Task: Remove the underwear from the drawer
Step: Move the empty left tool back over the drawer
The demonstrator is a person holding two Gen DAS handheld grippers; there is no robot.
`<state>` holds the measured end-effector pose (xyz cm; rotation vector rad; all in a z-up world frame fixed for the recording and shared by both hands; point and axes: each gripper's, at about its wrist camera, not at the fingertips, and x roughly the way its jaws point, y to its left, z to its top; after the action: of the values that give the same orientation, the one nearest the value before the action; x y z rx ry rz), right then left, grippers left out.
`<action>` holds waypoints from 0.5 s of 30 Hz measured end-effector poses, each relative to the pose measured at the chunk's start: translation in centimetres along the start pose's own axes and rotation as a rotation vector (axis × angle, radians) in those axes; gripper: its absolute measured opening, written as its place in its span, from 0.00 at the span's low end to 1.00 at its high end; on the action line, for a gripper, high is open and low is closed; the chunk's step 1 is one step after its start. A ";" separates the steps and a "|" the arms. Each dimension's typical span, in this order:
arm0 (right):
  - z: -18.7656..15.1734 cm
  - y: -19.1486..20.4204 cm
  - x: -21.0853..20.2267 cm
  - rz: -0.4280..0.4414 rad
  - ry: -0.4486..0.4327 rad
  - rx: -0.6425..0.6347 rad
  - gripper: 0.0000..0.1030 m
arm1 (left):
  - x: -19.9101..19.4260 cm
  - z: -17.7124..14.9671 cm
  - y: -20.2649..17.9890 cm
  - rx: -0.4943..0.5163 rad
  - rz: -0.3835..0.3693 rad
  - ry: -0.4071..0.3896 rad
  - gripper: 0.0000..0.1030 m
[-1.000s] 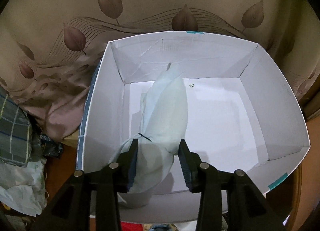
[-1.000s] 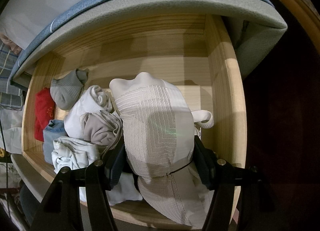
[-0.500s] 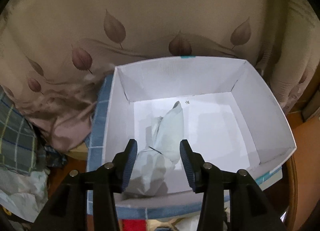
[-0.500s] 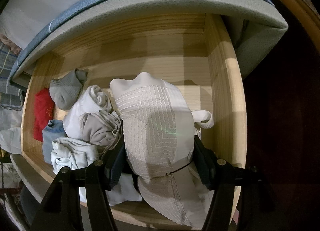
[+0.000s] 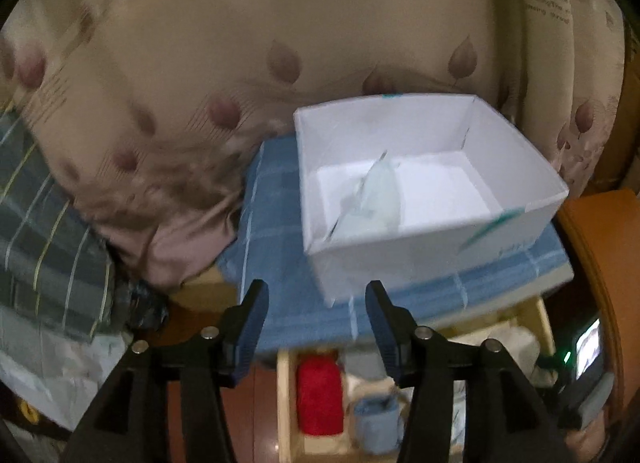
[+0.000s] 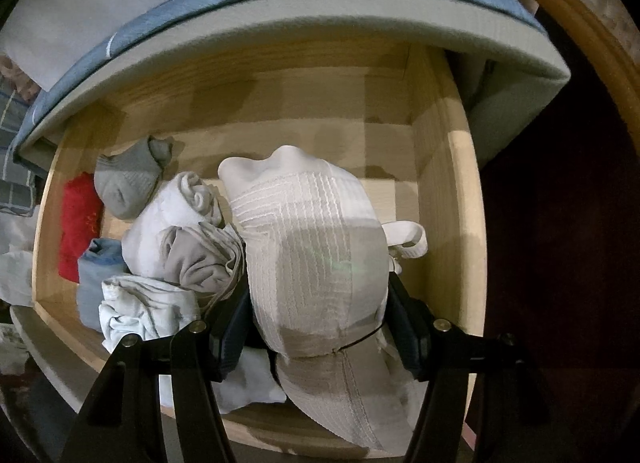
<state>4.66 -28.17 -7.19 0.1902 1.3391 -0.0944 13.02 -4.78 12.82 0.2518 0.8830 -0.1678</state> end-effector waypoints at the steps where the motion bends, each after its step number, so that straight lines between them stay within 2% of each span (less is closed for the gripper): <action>1: 0.0 0.1 -0.2 -0.007 -0.010 -0.003 0.57 | 0.1 -1.4 0.6 -0.012 0.012 0.009 0.50; 7: -0.4 -0.2 -1.9 -0.007 -0.091 -0.004 0.56 | 1.9 -7.6 2.7 -0.134 0.039 0.077 0.50; 11: -0.5 -0.7 -3.0 0.013 -0.137 0.006 0.56 | 3.9 -11.1 2.6 -0.174 0.061 0.127 0.50; 15: -0.5 -0.7 -4.9 0.019 -0.178 -0.013 0.56 | 5.4 -13.4 1.5 -0.196 0.043 0.167 0.50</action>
<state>2.91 -28.94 -2.63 0.1793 1.1606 -0.0848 6.86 0.23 0.71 0.1024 1.0513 -0.0195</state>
